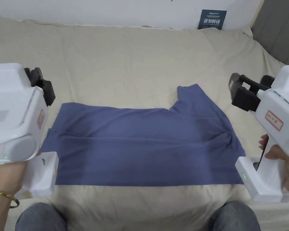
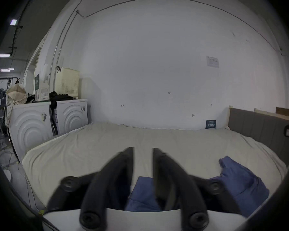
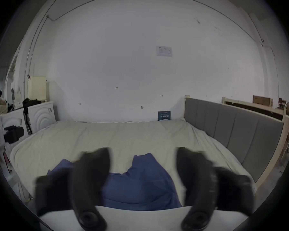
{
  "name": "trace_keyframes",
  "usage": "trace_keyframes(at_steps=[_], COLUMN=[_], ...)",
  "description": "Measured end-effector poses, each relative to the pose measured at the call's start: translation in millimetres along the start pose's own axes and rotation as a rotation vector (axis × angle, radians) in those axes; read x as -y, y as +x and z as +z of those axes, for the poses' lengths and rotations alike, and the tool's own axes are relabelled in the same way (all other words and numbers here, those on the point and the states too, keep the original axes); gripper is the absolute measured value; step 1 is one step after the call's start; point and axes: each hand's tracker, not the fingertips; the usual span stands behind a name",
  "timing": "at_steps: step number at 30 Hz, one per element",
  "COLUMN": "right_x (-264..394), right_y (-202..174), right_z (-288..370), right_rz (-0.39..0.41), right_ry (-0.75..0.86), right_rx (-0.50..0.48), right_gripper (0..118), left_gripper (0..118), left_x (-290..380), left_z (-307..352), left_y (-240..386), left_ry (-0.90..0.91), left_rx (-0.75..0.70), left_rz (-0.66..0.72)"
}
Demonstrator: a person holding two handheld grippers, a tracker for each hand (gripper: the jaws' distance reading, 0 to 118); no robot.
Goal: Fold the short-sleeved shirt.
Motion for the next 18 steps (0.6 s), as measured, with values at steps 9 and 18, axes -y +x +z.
trace_keyframes(at_steps=[9, 18], right_x=[5, 16], right_y=[-9, -5], right_z=[-28, -72], right_rz=[-0.028, -0.046], right_ry=[-0.069, -0.153], right_rx=[-0.016, -0.01], right_gripper=[2, 2], left_gripper=[0, 66], left_x=[-7, 16], left_z=[-48, -204], left_y=[13, 5], left_ry=[-0.148, -0.544], left_rx=[0.06, 0.083], left_rz=[-0.081, -0.013])
